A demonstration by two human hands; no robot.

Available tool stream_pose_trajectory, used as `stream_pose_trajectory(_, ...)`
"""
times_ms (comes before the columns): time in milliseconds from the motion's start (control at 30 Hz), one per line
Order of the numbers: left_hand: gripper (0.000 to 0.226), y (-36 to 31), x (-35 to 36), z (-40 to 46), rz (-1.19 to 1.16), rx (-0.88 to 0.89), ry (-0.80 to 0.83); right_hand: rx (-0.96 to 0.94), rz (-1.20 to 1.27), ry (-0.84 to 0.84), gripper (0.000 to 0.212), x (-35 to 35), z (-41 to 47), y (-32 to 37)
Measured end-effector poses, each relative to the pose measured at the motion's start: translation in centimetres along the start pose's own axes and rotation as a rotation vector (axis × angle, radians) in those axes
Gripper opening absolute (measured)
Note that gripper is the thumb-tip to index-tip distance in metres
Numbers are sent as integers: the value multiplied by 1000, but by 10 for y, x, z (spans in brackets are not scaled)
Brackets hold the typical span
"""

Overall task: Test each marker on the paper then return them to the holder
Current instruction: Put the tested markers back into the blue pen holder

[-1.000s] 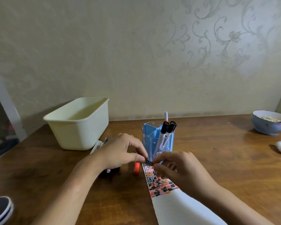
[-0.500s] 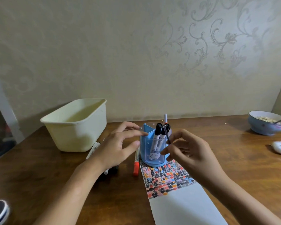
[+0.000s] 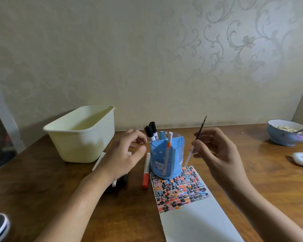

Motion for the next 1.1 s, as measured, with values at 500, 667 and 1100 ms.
stream_pose_trajectory(500,37,8,7,3,-7,-60,109,-92,35,-82,9,4,27,4)
stream_pose_trajectory(667,43,9,7,2,-14,-111,150,-64,-250,-51,5,14,30,-12)
stream_pose_trajectory(1100,44,25,26,-3,314,-173,485,-66,-530,93,25,24,17,-16)
Point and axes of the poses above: each hand's wrist, its own z-axis towards the middle knuckle, its own x-axis out of the palm, y = z × x, the point moved 4 cm from there along z, towards the middle knuckle, and after that the axes turned 12 degrees about y, right-handed, at the moved point
